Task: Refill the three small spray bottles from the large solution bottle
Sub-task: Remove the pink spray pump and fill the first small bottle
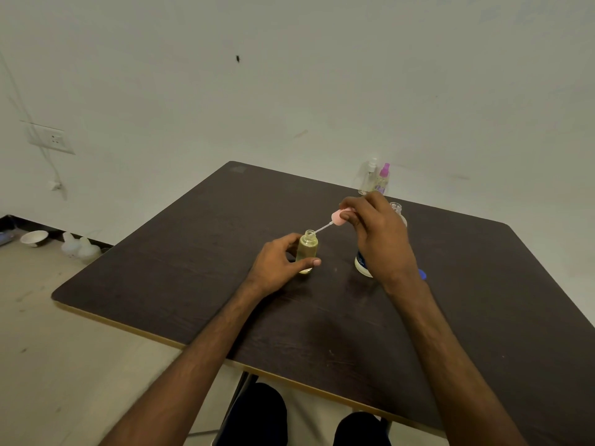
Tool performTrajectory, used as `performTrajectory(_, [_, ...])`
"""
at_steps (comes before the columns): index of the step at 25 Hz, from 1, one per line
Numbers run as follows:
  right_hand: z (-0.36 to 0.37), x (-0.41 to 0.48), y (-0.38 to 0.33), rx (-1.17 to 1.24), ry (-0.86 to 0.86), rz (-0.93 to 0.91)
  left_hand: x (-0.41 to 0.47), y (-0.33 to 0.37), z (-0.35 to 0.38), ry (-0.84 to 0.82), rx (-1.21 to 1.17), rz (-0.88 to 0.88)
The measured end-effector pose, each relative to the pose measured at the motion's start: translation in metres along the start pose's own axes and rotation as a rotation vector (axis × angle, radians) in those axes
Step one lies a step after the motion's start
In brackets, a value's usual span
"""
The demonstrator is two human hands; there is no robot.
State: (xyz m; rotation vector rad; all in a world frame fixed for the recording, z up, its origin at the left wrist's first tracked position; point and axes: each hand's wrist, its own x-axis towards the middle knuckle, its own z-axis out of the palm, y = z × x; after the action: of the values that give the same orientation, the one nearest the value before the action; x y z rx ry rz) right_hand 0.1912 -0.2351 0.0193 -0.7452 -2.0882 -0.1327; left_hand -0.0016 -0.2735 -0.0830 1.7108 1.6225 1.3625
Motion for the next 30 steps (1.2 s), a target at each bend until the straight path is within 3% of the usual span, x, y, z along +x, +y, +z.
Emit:
performTrajectory(5, [0.009, 0.015, -0.011, -0.026, -0.159, -0.104, -0.003, 0.006, -0.002, 0.042, -0.164, -0.017])
performTrajectory(12, [0.026, 0.025, -0.024, -0.119, -0.485, -0.081, -0.004, 0.007, -0.003, -0.030, -0.077, -0.007])
performTrajectory(20, [0.024, 0.034, -0.028, -0.190, -0.632, -0.059, -0.001, 0.006, -0.001, -0.017, -0.080, -0.019])
performTrajectory(30, [0.027, 0.040, -0.023, -0.055, -0.632, 0.094, -0.002, 0.005, -0.002, -0.011, -0.081, -0.020])
